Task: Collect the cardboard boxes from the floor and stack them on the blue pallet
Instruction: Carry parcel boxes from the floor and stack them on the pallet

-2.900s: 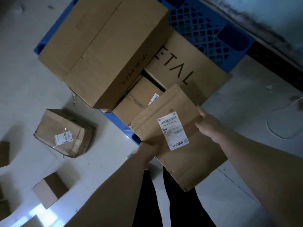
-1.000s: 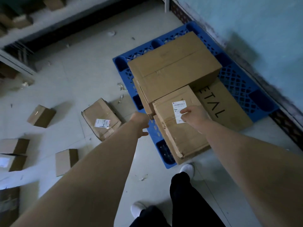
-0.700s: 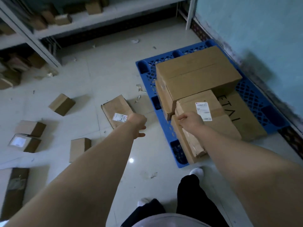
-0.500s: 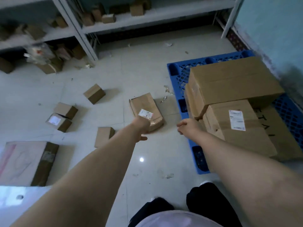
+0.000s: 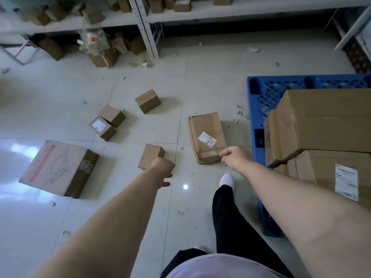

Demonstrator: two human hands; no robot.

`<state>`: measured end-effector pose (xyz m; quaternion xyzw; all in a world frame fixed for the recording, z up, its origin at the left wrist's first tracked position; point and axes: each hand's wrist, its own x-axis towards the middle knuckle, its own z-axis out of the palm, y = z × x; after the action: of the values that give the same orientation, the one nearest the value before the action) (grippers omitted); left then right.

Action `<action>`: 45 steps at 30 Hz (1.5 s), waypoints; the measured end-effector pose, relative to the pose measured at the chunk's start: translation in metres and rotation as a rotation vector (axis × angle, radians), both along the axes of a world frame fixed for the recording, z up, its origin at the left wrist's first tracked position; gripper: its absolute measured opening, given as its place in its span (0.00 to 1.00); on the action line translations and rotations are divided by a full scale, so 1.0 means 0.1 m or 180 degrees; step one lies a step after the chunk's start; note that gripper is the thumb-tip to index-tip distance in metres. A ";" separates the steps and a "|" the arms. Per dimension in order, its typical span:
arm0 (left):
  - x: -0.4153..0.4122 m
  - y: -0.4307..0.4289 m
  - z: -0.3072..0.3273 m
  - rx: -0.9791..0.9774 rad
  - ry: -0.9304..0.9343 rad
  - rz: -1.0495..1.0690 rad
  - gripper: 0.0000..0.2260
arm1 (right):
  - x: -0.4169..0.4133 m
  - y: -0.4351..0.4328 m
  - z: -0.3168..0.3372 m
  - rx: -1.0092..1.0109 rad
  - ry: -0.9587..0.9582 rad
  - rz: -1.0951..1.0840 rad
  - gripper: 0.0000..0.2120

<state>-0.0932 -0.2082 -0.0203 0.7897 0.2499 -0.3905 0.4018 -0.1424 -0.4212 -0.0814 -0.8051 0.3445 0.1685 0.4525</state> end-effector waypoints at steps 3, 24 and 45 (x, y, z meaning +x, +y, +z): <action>0.40 -0.28 -0.21 -0.0051 0.0094 -0.0085 0.09 | 0.41 -0.25 -0.18 0.0041 0.0083 0.0014 0.12; 2.83 -1.65 -2.82 0.0336 0.0656 -0.0184 0.23 | 2.66 -1.71 -2.55 0.0262 0.0752 -0.0734 0.10; 3.20 -1.62 -6.11 0.0554 0.0639 0.0070 0.35 | 2.91 -1.81 -5.65 0.0465 0.1134 -0.1024 0.34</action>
<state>0.2271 -0.3701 -0.6317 0.7757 0.3304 -0.4400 0.3090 0.1490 -0.6017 -0.6461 -0.6626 0.5294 0.2580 0.4627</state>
